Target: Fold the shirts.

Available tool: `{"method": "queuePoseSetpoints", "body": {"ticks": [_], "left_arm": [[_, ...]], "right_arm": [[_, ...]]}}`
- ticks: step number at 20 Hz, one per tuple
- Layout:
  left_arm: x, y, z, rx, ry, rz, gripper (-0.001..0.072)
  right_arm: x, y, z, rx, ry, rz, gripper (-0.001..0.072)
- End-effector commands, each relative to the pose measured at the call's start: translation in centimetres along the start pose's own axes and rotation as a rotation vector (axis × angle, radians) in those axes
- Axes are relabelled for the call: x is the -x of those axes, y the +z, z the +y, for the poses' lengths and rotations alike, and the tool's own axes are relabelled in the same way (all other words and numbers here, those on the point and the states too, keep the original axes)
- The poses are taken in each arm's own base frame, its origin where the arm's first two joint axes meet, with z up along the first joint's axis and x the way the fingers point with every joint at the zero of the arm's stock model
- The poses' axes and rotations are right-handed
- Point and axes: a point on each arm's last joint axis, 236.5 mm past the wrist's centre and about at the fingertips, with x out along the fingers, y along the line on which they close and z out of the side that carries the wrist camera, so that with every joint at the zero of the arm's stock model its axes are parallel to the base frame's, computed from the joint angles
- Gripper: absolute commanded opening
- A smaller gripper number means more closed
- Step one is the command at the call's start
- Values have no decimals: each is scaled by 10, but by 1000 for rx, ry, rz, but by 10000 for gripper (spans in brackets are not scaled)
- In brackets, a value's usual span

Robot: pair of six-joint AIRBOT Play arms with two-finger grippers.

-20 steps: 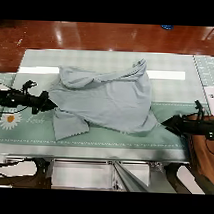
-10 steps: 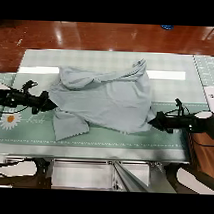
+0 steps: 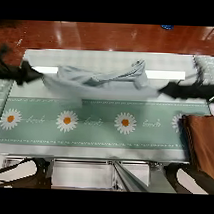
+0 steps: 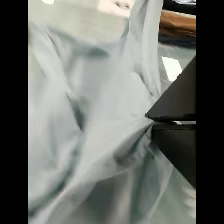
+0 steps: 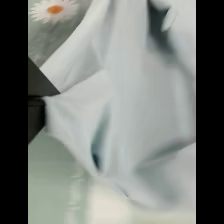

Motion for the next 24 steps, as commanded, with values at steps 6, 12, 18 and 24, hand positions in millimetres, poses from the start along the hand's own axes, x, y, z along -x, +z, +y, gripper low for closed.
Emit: {"method": "queuePoseSetpoints", "body": {"ticks": [6,12,18,24], "left_arm": [[206,54,-261,-634,-80,-627,19],[294,-35,-324,-892,140,-864,19],[342,-127,-328,-973,282,-950,19],[345,-144,-292,-899,323,-880,19]], "right_arm": [[261,88,208,526,-49,-605,18],[330,27,239,616,-125,-716,19],[343,-39,209,574,-273,-619,19],[317,-66,182,500,-288,-455,19]]}}
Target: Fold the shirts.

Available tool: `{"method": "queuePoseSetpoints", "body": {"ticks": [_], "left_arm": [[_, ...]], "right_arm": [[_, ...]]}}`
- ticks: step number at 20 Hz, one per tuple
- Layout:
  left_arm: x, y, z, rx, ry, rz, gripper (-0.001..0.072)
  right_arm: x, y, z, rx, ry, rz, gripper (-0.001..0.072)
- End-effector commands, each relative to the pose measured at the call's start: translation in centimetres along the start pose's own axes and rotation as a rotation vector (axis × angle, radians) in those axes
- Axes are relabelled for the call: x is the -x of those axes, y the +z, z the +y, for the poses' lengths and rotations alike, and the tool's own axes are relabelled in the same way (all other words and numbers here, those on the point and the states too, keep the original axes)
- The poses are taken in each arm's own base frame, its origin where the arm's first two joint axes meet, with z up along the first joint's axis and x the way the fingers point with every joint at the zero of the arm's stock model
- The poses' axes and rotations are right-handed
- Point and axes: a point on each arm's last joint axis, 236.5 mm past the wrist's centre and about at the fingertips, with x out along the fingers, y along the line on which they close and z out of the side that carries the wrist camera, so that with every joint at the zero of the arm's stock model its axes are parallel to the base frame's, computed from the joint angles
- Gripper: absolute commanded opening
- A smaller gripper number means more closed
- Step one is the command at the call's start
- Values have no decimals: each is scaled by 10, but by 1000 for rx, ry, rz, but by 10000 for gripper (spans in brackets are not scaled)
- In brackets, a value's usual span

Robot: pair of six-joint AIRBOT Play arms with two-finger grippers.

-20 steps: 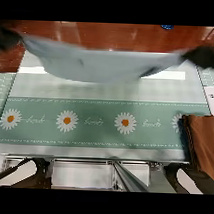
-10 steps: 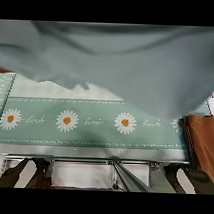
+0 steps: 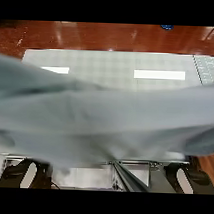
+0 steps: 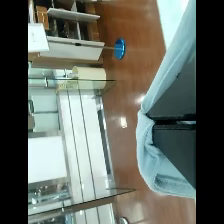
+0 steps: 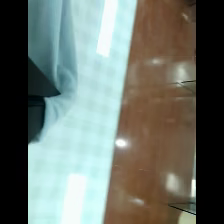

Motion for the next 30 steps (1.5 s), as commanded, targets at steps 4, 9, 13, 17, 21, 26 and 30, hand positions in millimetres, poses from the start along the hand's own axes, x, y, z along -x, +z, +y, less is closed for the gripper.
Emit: {"method": "queuePoseSetpoints", "body": {"ticks": [4,9,13,17,21,26,30], "left_arm": [[-65,-118,36,127,41,355,19],[-180,-279,56,327,4,654,19],[-272,-386,80,434,42,783,19],[-337,-468,91,525,40,924,19],[-377,-510,89,630,25,1025,19],[-376,-534,82,639,-32,1165,19],[-341,-525,83,578,-141,1297,20]], "right_arm": [[-77,-83,-22,-111,44,305,19],[-209,-170,-62,-290,79,483,17],[-323,-207,-89,-404,149,548,18],[-423,-238,-110,-535,215,636,18],[-487,-251,-126,-646,236,665,18],[-492,-268,-123,-656,263,738,19],[-447,-277,-108,-607,389,892,19]]}}
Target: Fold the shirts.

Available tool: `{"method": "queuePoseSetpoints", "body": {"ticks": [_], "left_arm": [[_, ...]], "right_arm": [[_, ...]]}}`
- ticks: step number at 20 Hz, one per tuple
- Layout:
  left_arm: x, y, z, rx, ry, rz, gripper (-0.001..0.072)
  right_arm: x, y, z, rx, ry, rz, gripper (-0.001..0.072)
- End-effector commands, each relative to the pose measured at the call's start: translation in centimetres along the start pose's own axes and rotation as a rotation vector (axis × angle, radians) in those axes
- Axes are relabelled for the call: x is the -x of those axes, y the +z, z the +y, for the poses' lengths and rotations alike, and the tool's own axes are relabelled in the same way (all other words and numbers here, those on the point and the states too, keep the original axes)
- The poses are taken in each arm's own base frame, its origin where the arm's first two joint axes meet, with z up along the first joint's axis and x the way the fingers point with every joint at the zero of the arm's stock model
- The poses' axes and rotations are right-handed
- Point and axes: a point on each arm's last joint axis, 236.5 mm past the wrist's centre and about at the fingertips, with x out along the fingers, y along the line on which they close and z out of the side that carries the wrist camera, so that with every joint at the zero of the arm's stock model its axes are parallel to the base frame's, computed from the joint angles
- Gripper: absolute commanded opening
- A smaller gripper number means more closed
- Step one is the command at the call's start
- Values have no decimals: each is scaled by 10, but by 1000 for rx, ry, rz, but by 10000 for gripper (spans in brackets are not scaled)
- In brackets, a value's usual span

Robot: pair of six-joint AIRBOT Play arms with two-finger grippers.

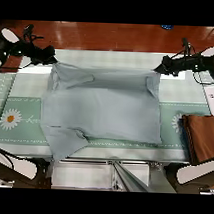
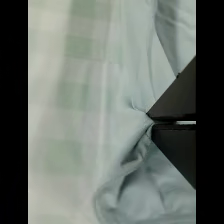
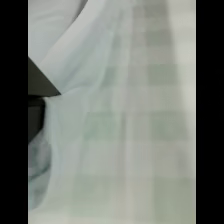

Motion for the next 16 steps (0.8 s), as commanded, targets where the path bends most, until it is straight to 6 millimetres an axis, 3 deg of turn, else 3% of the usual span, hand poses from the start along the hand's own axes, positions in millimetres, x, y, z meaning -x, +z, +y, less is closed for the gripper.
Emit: {"method": "queuePoseSetpoints", "body": {"ticks": [1,5,10,12,16], "left_arm": [[14,-39,8,-98,-21,200,19],[21,-96,29,-34,24,428,19],[9,-160,42,40,22,636,19],[4,-171,46,46,20,665,19],[1,-169,47,45,23,647,19]], "right_arm": [[14,-48,7,55,43,207,19],[31,-102,-15,45,-62,436,19],[19,-132,-34,-36,-82,512,19],[10,-138,-41,-58,-88,507,19],[-11,-146,-43,-56,-106,494,19]]}}
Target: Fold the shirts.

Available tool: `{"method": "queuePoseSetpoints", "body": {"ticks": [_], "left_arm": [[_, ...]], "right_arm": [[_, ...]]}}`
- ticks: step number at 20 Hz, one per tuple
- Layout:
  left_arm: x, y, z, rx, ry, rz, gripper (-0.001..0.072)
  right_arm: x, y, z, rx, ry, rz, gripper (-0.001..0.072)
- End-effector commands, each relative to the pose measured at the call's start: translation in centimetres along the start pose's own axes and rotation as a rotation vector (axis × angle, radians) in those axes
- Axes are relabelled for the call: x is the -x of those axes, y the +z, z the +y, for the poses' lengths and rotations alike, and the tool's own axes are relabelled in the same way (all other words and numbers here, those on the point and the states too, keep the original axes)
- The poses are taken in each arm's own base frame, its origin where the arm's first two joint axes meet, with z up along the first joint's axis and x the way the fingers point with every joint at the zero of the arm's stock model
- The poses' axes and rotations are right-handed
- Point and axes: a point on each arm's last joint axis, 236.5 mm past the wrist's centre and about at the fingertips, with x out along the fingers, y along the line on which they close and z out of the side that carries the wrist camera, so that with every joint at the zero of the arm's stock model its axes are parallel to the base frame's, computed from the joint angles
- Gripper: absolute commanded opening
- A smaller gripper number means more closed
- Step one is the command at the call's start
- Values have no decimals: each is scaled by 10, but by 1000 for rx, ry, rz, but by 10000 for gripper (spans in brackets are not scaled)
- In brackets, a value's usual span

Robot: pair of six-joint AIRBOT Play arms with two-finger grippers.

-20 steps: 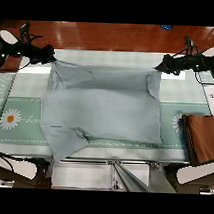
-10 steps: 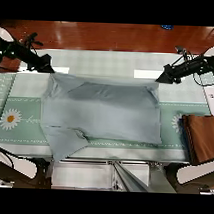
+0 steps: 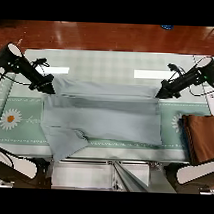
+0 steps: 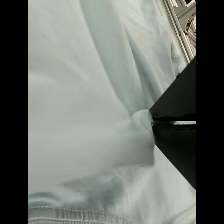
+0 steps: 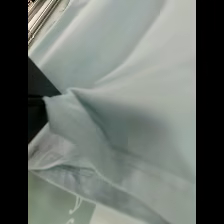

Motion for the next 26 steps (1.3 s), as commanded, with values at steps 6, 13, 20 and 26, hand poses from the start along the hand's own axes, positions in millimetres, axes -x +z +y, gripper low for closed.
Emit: {"method": "queuePoseSetpoints", "body": {"ticks": [6,13,20,26], "left_arm": [[17,2,1,16,11,-76,507],[72,-53,72,269,-24,-381,508],[-19,-157,91,467,-158,-250,509],[-59,-173,74,427,-147,-151,509]], "right_arm": [[12,7,-7,-10,-93,-101,410],[104,-22,-44,-181,-162,-524,410],[42,-74,-9,-144,-16,-587,410],[35,-75,-9,-156,5,-602,407]]}}
